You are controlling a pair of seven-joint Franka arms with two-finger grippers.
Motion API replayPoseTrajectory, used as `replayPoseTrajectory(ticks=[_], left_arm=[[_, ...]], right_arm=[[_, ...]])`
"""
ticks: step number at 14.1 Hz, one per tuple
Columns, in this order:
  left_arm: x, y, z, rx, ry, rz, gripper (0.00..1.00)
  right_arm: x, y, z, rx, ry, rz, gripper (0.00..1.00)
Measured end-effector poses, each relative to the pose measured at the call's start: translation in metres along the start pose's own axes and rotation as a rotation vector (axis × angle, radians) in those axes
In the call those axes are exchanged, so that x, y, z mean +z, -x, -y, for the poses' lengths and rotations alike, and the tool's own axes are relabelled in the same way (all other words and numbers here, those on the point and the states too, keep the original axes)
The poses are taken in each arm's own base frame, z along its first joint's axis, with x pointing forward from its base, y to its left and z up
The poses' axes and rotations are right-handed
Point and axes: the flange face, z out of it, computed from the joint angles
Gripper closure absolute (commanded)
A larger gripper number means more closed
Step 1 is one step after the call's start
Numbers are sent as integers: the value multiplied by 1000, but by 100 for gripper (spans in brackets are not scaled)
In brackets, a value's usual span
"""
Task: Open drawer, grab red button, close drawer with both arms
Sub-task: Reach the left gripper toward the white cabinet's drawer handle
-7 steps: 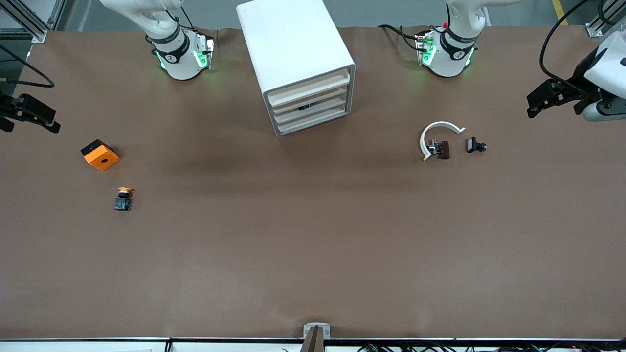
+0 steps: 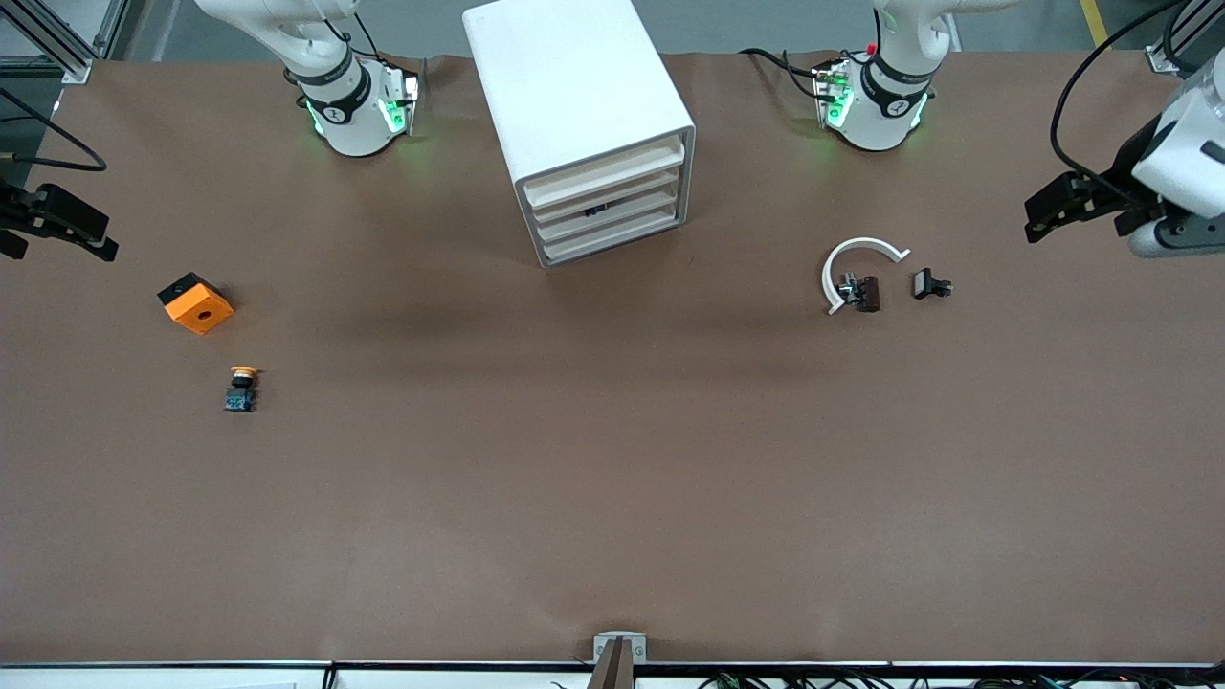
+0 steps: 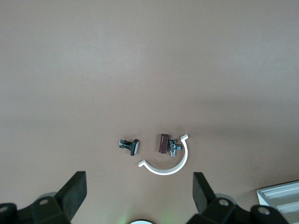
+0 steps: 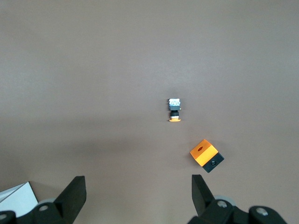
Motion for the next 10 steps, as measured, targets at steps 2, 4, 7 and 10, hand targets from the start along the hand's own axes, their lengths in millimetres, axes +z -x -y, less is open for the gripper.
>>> replayPoseTrajectory(ticks=[2, 4, 7, 10], left_arm=[[38, -25, -2, 4, 2, 68, 0], [81, -49, -9, 13, 12, 133, 0], [144, -75, -29, -56, 51, 227, 0], [208, -93, -56, -253, 68, 325, 0]], right_arm=[[0, 0, 0, 0, 0, 0, 0], [0, 0, 0, 0, 0, 0, 0], [0, 0, 0, 0, 0, 0, 0], [0, 0, 0, 0, 0, 0, 0]])
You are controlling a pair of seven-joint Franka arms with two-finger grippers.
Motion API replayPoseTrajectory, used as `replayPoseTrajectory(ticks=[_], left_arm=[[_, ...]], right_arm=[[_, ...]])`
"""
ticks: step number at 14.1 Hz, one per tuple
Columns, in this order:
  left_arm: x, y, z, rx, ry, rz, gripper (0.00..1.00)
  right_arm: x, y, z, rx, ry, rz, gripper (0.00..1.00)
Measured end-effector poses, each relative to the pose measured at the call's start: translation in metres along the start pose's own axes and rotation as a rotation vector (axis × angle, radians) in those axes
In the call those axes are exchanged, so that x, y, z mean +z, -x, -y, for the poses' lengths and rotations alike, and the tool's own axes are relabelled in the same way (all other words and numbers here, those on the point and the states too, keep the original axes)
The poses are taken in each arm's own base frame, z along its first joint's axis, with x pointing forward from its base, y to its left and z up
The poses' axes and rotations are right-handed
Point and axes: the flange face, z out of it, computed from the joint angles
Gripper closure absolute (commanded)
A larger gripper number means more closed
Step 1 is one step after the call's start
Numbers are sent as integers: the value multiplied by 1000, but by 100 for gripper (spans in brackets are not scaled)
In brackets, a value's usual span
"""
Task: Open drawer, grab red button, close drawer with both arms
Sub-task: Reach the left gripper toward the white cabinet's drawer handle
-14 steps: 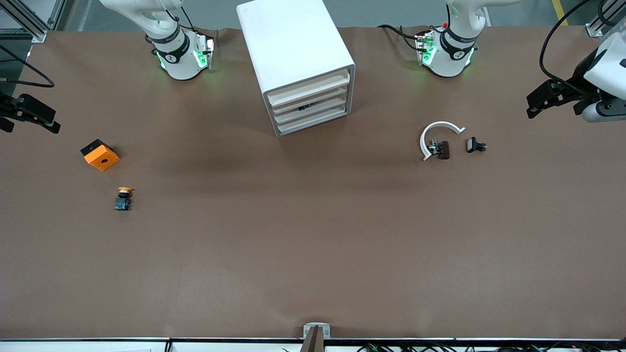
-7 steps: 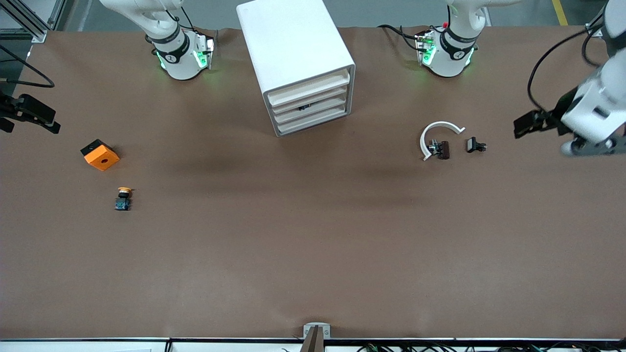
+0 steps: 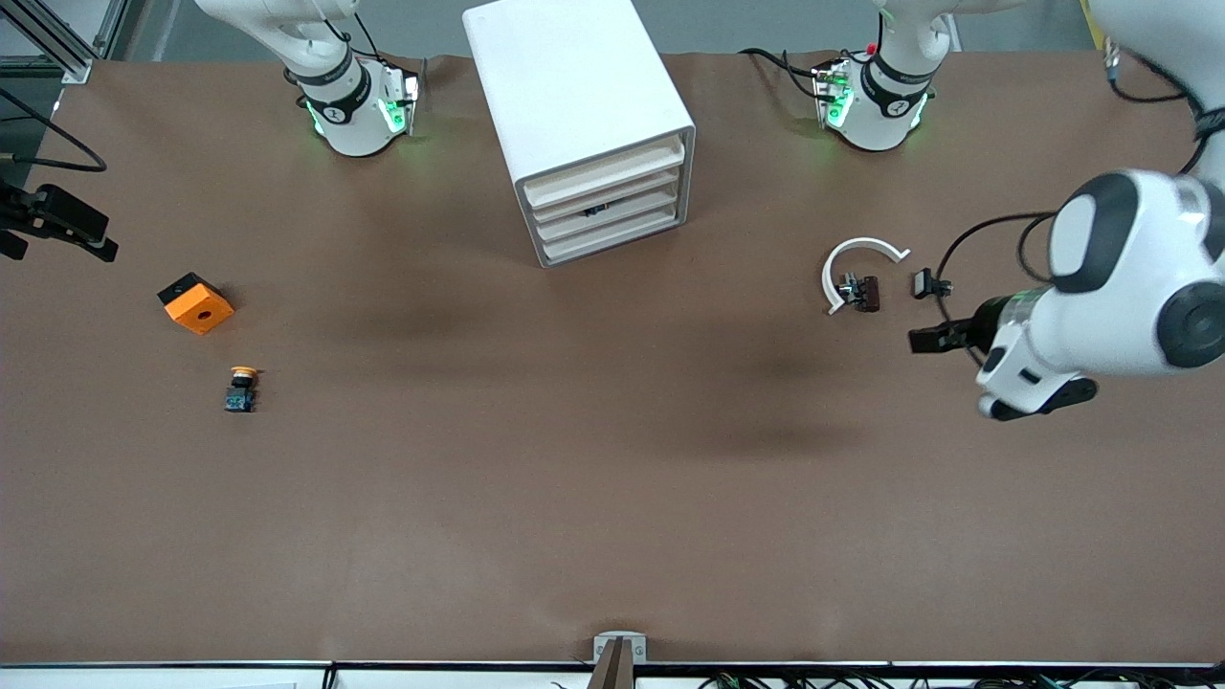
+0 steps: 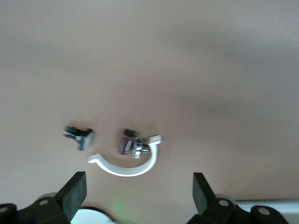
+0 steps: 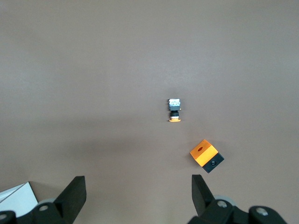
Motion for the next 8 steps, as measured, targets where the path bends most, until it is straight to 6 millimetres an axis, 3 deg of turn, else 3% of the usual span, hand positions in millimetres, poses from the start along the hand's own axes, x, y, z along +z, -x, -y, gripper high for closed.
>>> replayPoseTrajectory(ticks=[4, 6, 8], left_arm=[[81, -9, -66, -313, -18, 122, 0], [112, -3, -101, -509, -16, 191, 0], [138, -1, -123, -744, -20, 283, 0]], right_arm=[[1, -1, 1, -3, 0, 2, 0], [3, -2, 6, -12, 0, 5, 0], [6, -4, 17, -31, 0, 10, 0]])
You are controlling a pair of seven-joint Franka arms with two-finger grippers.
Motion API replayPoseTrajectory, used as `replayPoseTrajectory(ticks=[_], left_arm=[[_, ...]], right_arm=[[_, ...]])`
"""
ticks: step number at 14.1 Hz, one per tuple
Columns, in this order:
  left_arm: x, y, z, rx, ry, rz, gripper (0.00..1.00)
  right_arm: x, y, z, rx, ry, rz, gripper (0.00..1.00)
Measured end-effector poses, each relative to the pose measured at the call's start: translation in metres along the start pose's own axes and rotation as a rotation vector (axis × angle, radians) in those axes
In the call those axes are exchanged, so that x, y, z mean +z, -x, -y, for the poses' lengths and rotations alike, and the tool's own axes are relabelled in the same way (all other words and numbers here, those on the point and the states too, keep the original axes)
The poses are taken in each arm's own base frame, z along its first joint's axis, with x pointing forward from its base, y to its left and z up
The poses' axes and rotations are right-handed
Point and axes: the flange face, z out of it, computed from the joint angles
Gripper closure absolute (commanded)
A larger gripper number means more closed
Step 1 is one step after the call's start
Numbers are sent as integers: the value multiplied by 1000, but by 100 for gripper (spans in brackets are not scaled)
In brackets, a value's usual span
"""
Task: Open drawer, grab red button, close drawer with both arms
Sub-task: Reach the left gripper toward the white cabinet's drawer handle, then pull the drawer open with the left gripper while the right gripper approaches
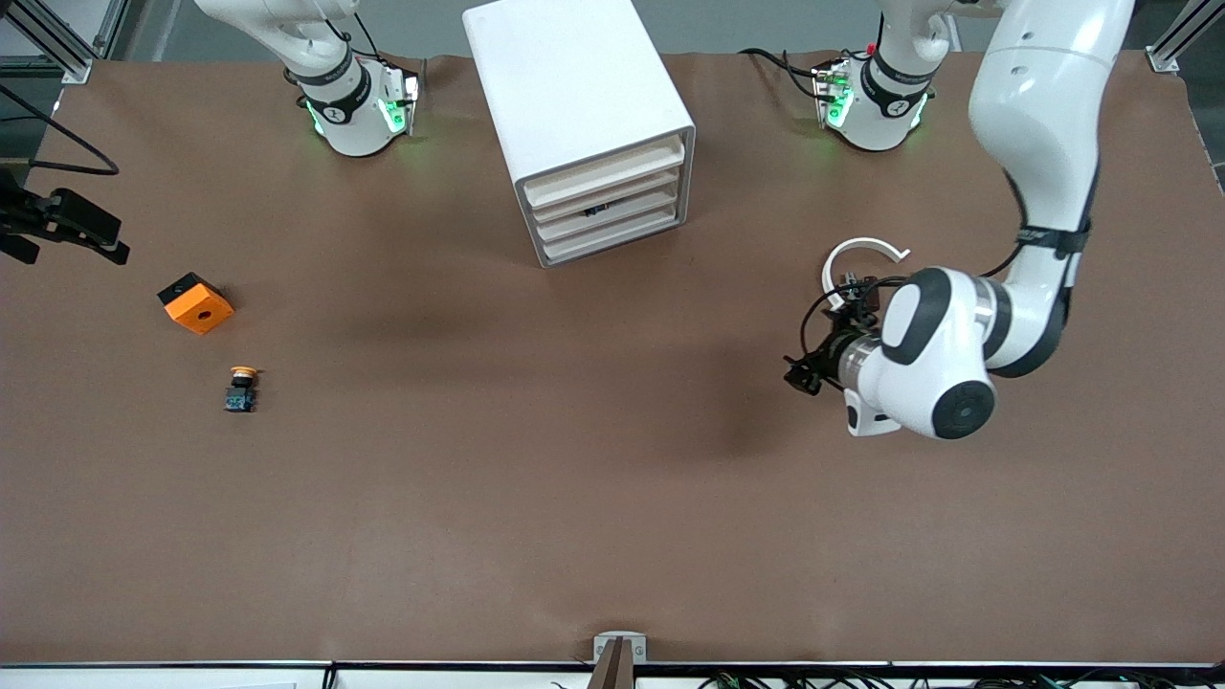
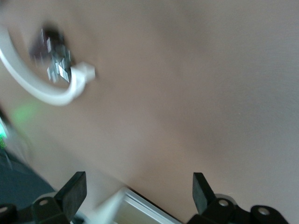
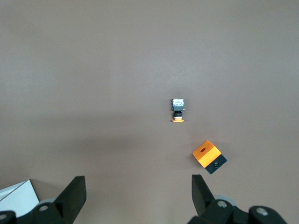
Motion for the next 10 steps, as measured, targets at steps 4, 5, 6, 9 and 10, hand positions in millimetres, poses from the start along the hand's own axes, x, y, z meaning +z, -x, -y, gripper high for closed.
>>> replayPoseTrajectory(ticks=[4, 5, 6, 9, 10], left_arm=[[32, 28, -21, -202, -27, 164, 0], [42, 41, -23, -239, -46, 214, 0], [54, 53, -26, -294, -75, 249, 0], [100, 84, -33, -499, -184, 273, 0], [118, 101, -36, -561, -223, 255, 12]], right_arm=[[10, -9, 24, -43, 1, 2, 0], [13, -11, 29, -51, 1, 3, 0], [15, -13, 32, -57, 1, 4, 0], [16, -14, 35, -61, 1, 4, 0], [17, -15, 35, -62, 1, 0, 0]])
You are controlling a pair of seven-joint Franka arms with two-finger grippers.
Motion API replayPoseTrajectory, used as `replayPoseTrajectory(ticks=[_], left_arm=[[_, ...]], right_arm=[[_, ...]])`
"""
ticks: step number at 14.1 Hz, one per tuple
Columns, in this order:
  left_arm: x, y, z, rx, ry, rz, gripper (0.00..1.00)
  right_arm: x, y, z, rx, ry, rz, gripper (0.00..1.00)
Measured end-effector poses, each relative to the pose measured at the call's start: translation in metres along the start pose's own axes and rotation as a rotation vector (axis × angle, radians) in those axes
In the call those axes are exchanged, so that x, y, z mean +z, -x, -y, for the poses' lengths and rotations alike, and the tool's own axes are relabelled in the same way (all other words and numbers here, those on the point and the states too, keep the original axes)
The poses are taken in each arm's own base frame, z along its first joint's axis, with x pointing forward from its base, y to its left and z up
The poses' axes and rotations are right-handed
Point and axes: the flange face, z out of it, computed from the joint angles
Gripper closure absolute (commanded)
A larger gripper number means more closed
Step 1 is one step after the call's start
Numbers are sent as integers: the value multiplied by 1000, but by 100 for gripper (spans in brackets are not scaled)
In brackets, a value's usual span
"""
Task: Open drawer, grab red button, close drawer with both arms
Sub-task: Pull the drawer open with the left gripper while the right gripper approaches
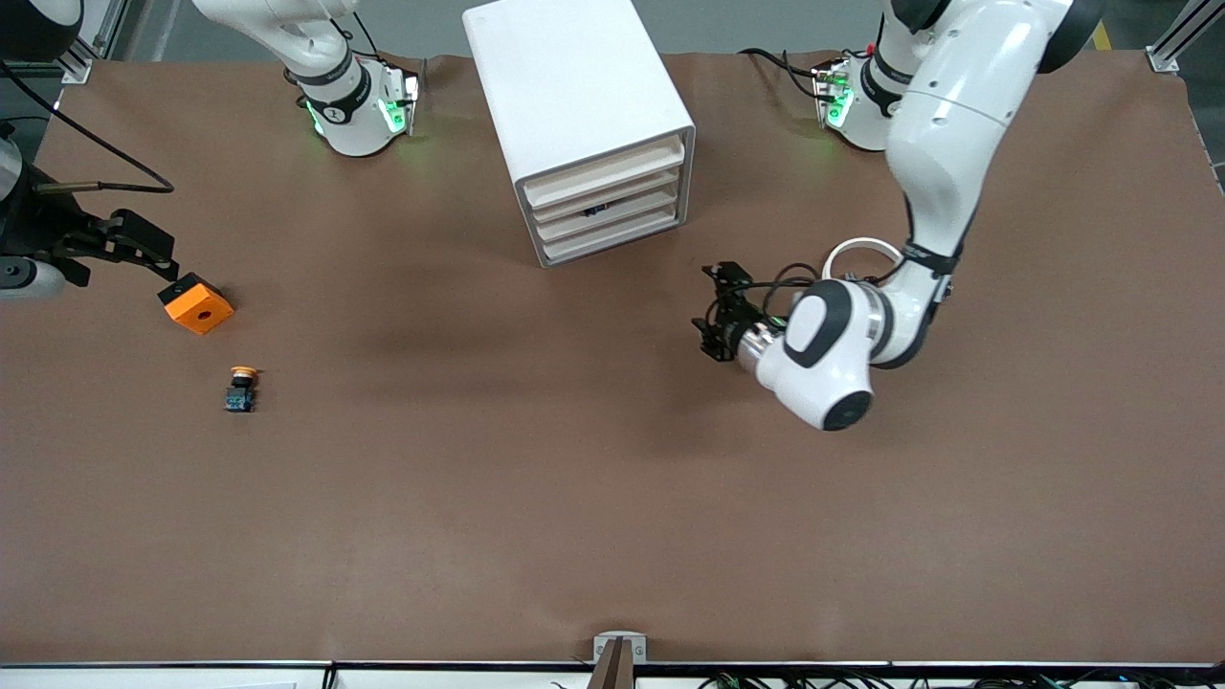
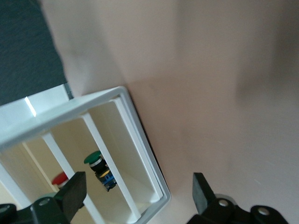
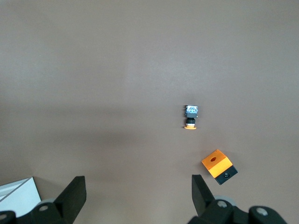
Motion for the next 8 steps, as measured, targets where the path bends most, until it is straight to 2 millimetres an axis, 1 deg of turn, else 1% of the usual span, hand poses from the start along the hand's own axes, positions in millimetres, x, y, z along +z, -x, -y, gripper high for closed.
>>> replayPoseTrajectory(ticks=[1, 2, 3, 4, 6, 8], left_arm=[[23, 14, 3, -56, -25, -20, 28], [44, 27, 6, -97, -50, -24, 33], [59, 37, 9, -134, -76, -12, 33], [68, 42, 10, -169, -100, 4, 33], [76, 41, 11, -232, -158, 9, 33], [87, 42, 16, -294, -232, -1, 41]], right_arm=[[1, -2, 2, -4, 0, -7, 0], [2, -4, 6, -10, 1, -12, 0], [5, -7, 11, -19, 1, -14, 0], [8, -9, 16, -28, 1, -15, 0], [12, -15, 24, -41, 1, -22, 0], [14, -18, 26, -45, 1, -29, 0]])
